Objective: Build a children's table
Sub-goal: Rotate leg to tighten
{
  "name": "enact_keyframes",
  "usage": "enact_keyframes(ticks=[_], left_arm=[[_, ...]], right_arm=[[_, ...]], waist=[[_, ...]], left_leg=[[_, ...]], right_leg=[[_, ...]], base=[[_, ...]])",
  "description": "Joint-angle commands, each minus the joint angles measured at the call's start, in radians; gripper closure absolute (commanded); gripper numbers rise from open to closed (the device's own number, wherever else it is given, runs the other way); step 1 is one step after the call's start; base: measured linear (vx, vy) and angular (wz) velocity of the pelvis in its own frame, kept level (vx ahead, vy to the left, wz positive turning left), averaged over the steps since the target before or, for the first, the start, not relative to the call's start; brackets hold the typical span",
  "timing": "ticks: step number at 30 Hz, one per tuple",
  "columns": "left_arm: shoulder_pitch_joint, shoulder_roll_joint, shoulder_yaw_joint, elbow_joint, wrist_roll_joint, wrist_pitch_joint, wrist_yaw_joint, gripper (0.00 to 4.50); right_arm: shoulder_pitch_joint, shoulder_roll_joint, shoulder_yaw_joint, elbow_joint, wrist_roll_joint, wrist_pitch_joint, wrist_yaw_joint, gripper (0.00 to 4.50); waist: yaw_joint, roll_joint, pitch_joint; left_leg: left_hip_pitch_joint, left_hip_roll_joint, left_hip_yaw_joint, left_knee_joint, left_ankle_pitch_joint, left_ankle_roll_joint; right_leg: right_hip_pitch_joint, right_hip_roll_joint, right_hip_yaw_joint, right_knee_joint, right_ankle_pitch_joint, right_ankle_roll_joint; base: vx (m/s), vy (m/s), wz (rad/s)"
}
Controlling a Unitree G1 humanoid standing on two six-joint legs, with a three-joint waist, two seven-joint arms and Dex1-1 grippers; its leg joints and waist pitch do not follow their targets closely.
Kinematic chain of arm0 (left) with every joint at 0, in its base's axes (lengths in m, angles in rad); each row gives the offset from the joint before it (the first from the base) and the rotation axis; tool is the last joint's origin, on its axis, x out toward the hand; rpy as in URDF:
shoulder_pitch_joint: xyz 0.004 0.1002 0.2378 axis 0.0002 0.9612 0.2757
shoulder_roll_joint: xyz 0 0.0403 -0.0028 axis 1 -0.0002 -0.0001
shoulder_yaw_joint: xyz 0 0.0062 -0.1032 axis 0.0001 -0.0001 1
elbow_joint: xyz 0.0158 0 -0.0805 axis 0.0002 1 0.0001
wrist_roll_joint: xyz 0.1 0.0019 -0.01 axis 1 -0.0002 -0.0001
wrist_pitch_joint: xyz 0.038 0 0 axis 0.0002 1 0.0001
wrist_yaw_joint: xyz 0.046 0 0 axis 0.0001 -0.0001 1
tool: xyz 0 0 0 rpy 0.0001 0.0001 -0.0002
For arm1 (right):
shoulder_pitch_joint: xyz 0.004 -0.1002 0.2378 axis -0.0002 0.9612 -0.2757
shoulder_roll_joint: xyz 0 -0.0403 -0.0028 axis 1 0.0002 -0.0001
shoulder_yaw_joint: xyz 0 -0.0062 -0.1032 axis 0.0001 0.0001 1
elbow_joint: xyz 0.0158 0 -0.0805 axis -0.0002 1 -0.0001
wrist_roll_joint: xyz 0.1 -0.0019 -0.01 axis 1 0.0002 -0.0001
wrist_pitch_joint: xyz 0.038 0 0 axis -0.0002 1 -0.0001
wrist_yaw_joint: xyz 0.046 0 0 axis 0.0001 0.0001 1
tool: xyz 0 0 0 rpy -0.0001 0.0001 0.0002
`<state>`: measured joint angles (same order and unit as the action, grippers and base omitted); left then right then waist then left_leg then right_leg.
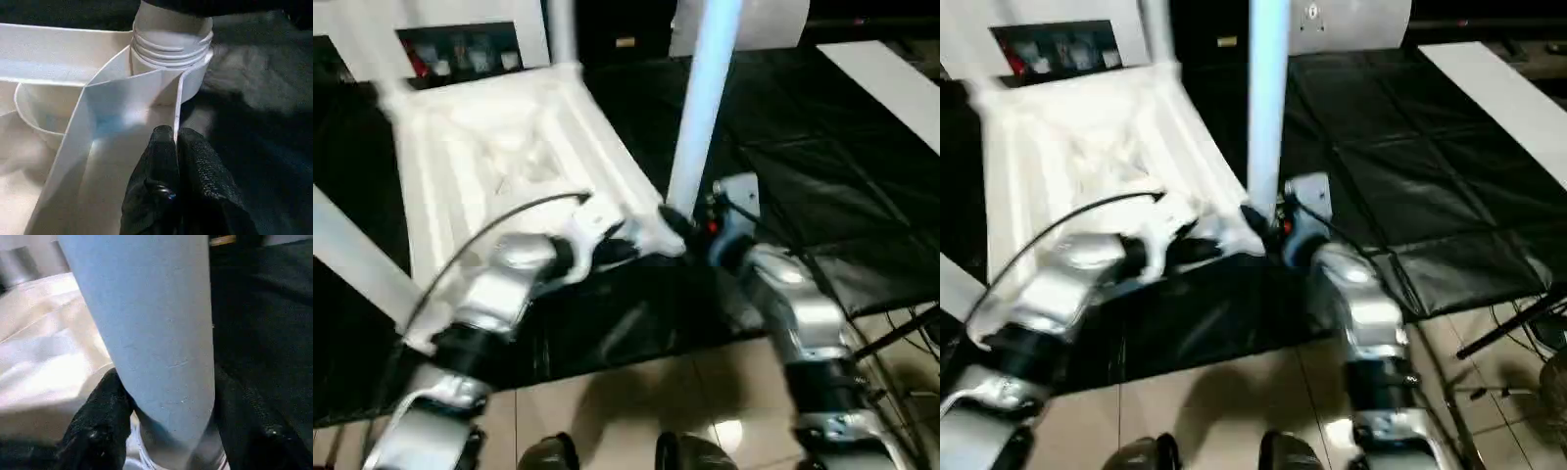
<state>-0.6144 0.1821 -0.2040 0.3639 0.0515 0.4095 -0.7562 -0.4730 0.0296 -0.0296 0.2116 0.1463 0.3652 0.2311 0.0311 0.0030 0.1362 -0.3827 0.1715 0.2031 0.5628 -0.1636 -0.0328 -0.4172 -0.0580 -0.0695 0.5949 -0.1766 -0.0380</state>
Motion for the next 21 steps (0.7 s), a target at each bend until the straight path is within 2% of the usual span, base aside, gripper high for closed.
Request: enact_keyframes(ticks=[1, 3, 4, 6, 9, 10, 11, 12, 13, 15, 16, 17, 18, 19, 20, 21], left_arm=[[-0.052, -0.066, -0.031, 0.019, 0.01, -0.011, 0.095, 4.5], [-0.056, -0.071, -0.036, 0.023, 0.016, -0.013, 0.1, 4.5], [-0.056, -0.073, -0.037, 0.024, 0.021, -0.013, 0.104, 4.5], [-0.052, -0.07, -0.039, 0.022, 0.026, -0.014, 0.099, 4.5], [-0.041, -0.05, -0.041, 0.015, 0.03, -0.018, 0.074, 4.5], [-0.019, -0.009, -0.046, 0.0, 0.025, -0.035, 0.018, 4.5], [-0.017, -0.005, -0.047, -0.002, 0.024, -0.036, 0.013, 4.5], [-0.006, 0.016, -0.049, -0.01, 0.02, -0.045, -0.015, 4.5], [0.012, 0.049, -0.056, -0.025, 0.012, -0.065, -0.063, 4.5], [0.022, 0.068, -0.061, -0.033, 0.007, -0.079, -0.091, 4.5], [0.043, 0.108, -0.072, -0.048, -0.005, -0.12, -0.159, 4.5], [0.061, 0.146, -0.084, -0.059, -0.016, -0.162, -0.225, 4.5], [0.068, 0.16, -0.089, -0.062, -0.02, -0.178, -0.249, 4.5], [0.074, 0.175, -0.094, -0.065, -0.023, -0.195, -0.274, 4.5], [0.086, 0.204, -0.106, -0.067, -0.024, -0.232, -0.325, 4.5], [0.095, 0.23, -0.114, -0.063, -0.032, -0.268, -0.382, 4.5]], right_arm=[[0.028, 0.116, 0.13, 0.047, 0.029, 0.05, -0.008, 2.41], [0.03, 0.133, 0.133, 0.045, 0.018, 0.047, -0.02, 2.41], [0.033, 0.144, 0.14, 0.042, -0.008, 0.032, -0.028, 2.07], [0.035, 0.152, 0.136, 0.042, -0.02, 0.012, -0.03, 1.71], [0.037, 0.149, 0.11, 0.037, -0.018, -0.009, -0.026, 1.63], [0.046, 0.106, 0.088, 0.013, 0.011, -0.039, 0.033, 1.53], [0.047, 0.1, 0.087, 0.01, 0.015, -0.042, 0.041, 1.35], [0.053, 0.07, 0.082, -0.006, 0.033, -0.055, 0.084, 1.23], [0.063, 0.016, 0.075, -0.031, 0.057, -0.063, 0.158, 1.18], [0.07, -0.017, 0.073, -0.047, 0.071, -0.066, 0.197, 1.04], [0.073, -0.083, 0.067, -0.064, 0.092, -0.071, 0.287, 0.89], [0.073, -0.147, 0.066, -0.071, 0.106, -0.081, 0.374, 0.73], [0.072, -0.17, 0.065, -0.073, 0.11, -0.085, 0.406, 0.73], [0.071, -0.191, 0.064, -0.074, 0.114, -0.089, 0.438, 0.69], [0.068, -0.228, 0.059, -0.071, 0.12, -0.091, 0.502, 0.69], [0.063, -0.272, 0.066, -0.067, 0.126, -0.097, 0.588, 0.43]], waist=[[0.007, 0.004, -0.074], [0.008, 0.004, -0.072], [0.007, 0.008, -0.067], [0.007, 0.007, -0.066], [0.006, 0.007, -0.064], [0.008, 0.006, -0.066], [0.007, 0.006, -0.066], [0.009, 0.007, -0.068], [0.008, 0.003, -0.07], [0.005, 0.005, -0.072], [0.007, 0.0, -0.076], [0.008, 0.002, -0.076], [0.007, 0.003, -0.075], [0.007, 0.004, -0.075], [0.01, 0.0, -0.073], [0.009, 0.0, -0.072]], left_leg=[[0.021, 0.059, -0.034, -0.057, -0.133, 0.051], [0.019, 0.059, -0.034, -0.059, -0.14, 0.054], [0.018, 0.061, -0.035, -0.062, -0.17, 0.048], [0.021, 0.061, -0.036, -0.063, -0.198, 0.038], [0.02, 0.061, -0.038, -0.066, -0.217, 0.029], [0.019, 0.061, -0.039, -0.066, -0.217, 0.032], [0.016, 0.06, -0.039, -0.066, -0.211, 0.035], [0.018, 0.062, -0.039, -0.064, -0.197, 0.04], [0.014, 0.06, -0.038, -0.06, -0.168, 0.057], [0.009, 0.062, -0.037, -0.057, -0.131, 0.074], [0.009, 0.06, -0.038, -0.053, -0.099, 0.1], [0.006, 0.057, -0.037, -0.051, -0.091, 0.111], [0.009, 0.06, -0.034, -0.049, -0.084, 0.123], [0.012, 0.062, -0.031, -0.048, -0.094, 0.13], [0.013, 0.061, -0.032, -0.049, -0.098, 0.131], [0.013, 0.061, -0.031, -0.049, -0.101, 0.132]], right_leg=[[0.048, -0.094, 0.065, -0.075, -0.168, -0.203], [0.051, -0.093, 0.064, -0.073, -0.158, -0.204], [0.05, -0.094, 0.064, -0.078, -0.191, -0.196], [0.049, -0.096, 0.065, -0.082, -0.23, -0.185], [0.05, -0.096, 0.066, -0.085, -0.259, -0.171], [0.051, -0.098, 0.066, -0.084, -0.258, -0.165], [0.053, -0.098, 0.066, -0.082, -0.25, -0.163], [0.054, -0.096, 0.066, -0.08, -0.219, -0.164], [0.061, -0.095, 0.066, -0.072, -0.159, -0.176], [0.061, -0.097, 0.066, -0.064, -0.095, -0.198], [0.067, -0.096, 0.064, -0.058, -0.036, -0.218], [0.07, -0.095, 0.063, -0.057, -0.021, -0.22], [0.065, -0.092, 0.065, -0.054, 0.005, -0.228], [0.062, -0.093, 0.065, -0.055, 0.001, -0.239], [0.064, -0.092, 0.063, -0.057, -0.012, -0.239], [0.062, -0.092, 0.064, -0.055, -0.021, -0.241]], base=[[0.0, 0.0, 0.0], [0.0, 0.0, 0.0], [0.0, 0.0, 0.0], [0.0, 0.0, 0.0], [0.0, 0.0, 0.0], [0.0, 0.0, 0.0], [0.0, 0.0, 0.0], [0.0, 0.0, 0.0], [0.0, 0.0, 0.0], [0.0, 0.0, 0.0], [0.0, 0.0, 0.0], [0.0, 0.0, 0.0], [0.0, 0.0, 0.0], [0.0, 0.0, 0.0], [0.0, 0.0, 0.0], [0.0, 0.0, 0.0]])
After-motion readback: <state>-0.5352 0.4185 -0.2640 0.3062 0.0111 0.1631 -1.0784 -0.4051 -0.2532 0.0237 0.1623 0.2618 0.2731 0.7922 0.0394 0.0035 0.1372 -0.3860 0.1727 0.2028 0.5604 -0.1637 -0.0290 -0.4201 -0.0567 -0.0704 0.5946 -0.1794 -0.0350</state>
